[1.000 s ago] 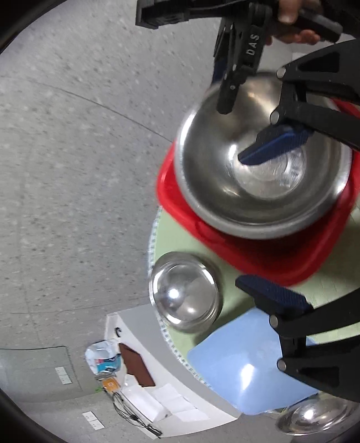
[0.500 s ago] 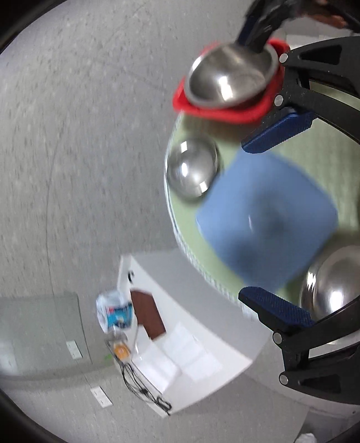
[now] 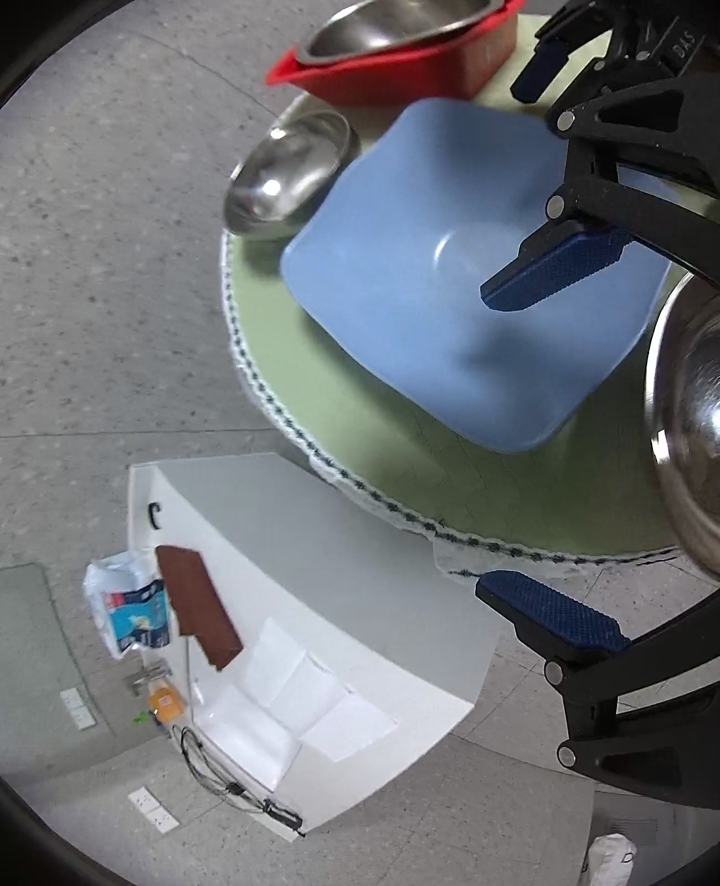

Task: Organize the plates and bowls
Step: 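Grasp the edges of the light blue plate with both grippers, then lower the blue plate onto the steel bowl in the red basin, release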

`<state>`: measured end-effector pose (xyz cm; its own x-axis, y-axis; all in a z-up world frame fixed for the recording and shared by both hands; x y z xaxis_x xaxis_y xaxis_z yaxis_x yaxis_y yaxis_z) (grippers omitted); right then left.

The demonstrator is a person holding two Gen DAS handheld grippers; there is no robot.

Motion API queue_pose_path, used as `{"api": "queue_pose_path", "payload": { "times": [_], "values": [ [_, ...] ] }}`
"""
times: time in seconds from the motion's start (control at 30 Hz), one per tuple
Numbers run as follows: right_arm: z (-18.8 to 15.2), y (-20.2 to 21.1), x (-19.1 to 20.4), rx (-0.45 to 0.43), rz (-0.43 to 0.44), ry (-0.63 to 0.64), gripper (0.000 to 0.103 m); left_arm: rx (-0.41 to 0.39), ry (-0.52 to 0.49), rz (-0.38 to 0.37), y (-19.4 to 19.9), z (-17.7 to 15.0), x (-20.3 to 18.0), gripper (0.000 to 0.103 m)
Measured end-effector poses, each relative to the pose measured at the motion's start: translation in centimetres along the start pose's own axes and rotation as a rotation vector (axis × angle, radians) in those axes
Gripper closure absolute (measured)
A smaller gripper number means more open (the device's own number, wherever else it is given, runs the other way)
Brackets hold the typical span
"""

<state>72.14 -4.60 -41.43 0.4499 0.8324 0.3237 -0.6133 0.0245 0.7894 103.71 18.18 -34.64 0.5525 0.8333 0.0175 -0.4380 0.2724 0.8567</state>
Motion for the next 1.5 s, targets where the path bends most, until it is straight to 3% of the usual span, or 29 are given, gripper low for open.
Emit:
{"api": "queue_pose_path", "payload": {
  "times": [0.07,0.17,0.2,0.23,0.3,0.33,0.57,0.77,0.93,1.1,1.23,1.37,1.5],
  "values": [
    [-0.1,-1.3,0.0,0.015,-0.010,-0.005,0.030,0.030,-0.006,0.011,-1.7,0.2,0.1,0.017],
    [-0.5,-2.8,0.2,0.042,0.012,-0.020,0.037,0.052,-0.019,-0.013,-3.9,0.9,-0.3,0.037],
    [-0.5,-3.2,0.3,0.047,0.022,-0.018,0.041,0.067,-0.019,-0.030,-4.6,1.0,-0.6,0.049],
    [-0.6,-3.8,0.4,0.060,0.032,-0.016,0.051,0.078,-0.020,-0.040,-5.2,0.9,-0.6,0.063],
    [-1.1,-4.7,0.7,0.104,0.087,-0.046,0.081,0.077,-0.014,-0.112,-5.5,1.1,-1.4,0.074],
    [-1.2,-4.9,1.0,0.118,0.121,-0.058,0.086,0.068,-0.022,-0.111,-5.5,1.3,-1.4,0.075],
    [-0.1,-3.1,1.7,0.064,0.155,0.010,0.087,-0.025,-0.004,-0.133,-2.9,2.0,-1.3,0.078],
    [1.3,1.5,3.1,0.010,0.212,0.104,0.087,-0.135,0.057,-0.079,3.2,1.5,-1.3,0.078],
    [2.5,6.1,2.8,-0.019,0.279,0.181,0.087,-0.207,0.118,-0.034,8.1,0.3,-3.6,0.078],
    [3.9,10.5,-0.1,-0.043,0.320,0.252,0.087,-0.259,0.186,-0.008,11.9,-1.0,-9.2,0.078],
    [5.7,13.2,-5.0,-0.052,0.316,0.275,0.087,-0.282,0.197,-0.024,14.1,-1.9,-15.7,0.078],
    [8.4,14.4,-10.7,-0.063,0.266,0.291,0.087,-0.262,0.202,-0.078,13.8,-2.3,-22.5,0.078],
    [10.8,14.1,-16.5,-0.061,0.180,0.286,0.087,-0.209,0.198,-0.135,10.5,-1.2,-27.6,0.078]
  ]
}}
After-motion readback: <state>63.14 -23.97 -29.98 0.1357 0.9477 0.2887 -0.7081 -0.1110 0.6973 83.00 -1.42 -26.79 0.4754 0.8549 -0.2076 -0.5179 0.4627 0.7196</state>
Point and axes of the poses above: each gripper's, at about its wrist camera, not at the fingertips, and y roughly against the way its jaws point, x to its left, z to its top, the point moved 10 cm from there along -y, roughly the way its jaws point, and after that the axes turned 7 degrees about -x, right-handed, at the moved point
